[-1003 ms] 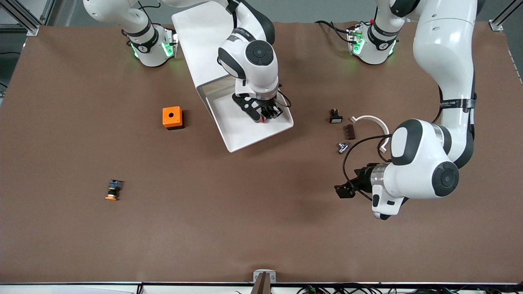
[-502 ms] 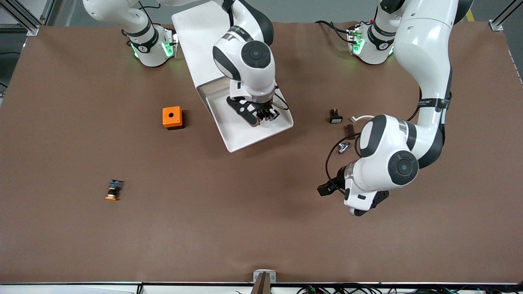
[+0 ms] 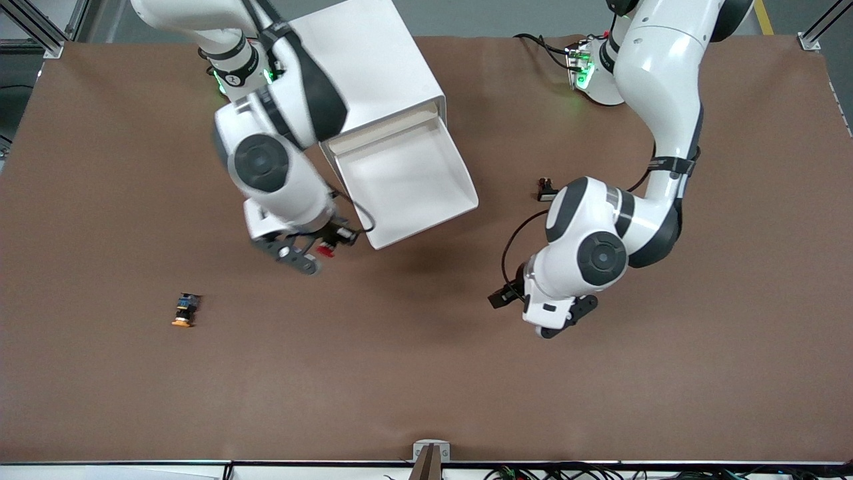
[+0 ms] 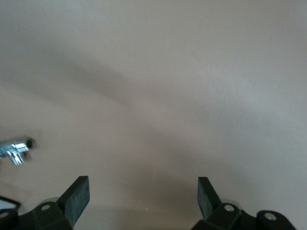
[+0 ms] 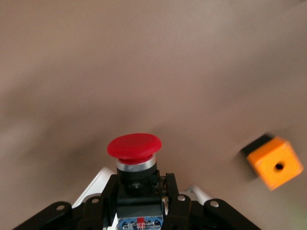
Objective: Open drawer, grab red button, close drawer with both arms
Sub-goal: 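Carry the red button toward the yellow button while the left gripper pushes the drawer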
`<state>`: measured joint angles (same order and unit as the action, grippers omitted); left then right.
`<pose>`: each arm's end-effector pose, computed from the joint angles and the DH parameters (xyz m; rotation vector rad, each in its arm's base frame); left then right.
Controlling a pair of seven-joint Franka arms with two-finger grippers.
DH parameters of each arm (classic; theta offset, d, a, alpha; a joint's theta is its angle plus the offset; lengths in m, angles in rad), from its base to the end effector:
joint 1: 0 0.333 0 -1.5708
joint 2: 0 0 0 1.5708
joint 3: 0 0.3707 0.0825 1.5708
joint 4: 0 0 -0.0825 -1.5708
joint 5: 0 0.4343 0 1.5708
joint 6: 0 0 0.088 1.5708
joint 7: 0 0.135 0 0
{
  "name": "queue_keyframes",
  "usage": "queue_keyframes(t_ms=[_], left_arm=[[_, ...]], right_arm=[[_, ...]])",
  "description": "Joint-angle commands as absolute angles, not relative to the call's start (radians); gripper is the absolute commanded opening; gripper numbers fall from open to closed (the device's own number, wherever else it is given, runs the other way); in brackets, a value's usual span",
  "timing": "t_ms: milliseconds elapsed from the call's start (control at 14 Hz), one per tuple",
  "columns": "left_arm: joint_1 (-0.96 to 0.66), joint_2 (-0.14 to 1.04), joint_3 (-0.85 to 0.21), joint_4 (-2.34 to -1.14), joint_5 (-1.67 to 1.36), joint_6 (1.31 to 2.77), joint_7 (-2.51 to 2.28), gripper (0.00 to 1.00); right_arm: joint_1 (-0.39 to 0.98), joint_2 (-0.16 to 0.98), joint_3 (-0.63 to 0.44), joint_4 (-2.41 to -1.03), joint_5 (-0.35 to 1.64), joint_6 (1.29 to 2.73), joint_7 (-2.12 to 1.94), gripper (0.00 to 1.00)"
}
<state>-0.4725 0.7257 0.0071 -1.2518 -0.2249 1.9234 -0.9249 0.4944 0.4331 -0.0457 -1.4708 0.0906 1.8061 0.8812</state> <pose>0.7232 -0.3888 0.3221 2.8987 0.8046 -0.2598 0.6623 0.3355 0.4284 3.0489 -0.7053 -0.1852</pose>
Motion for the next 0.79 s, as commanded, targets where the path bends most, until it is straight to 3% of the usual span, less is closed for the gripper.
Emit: queue_keyframes(t_ms=[0,287,717], left_arm=[[-0.520,0.727,0.014,-1.261,-0.199,1.950,-0.976,0.99],[-0.584,0.745,0.011,-1.261,-0.143,1.962,-1.041,0.99],[-0.664,0.761,0.011,-1.261,-0.130,1.962,-1.144,0.99]], right_arm=[[0.382,0.428,-0.026,-1.543,0.084,1.862,0.683,0.00],[0.249,0.434,-0.026,-1.618,0.083,1.962,0.490,0.00],[0.101,0.584,-0.026,-1.641,0.081,2.172,0.264,0.00]])
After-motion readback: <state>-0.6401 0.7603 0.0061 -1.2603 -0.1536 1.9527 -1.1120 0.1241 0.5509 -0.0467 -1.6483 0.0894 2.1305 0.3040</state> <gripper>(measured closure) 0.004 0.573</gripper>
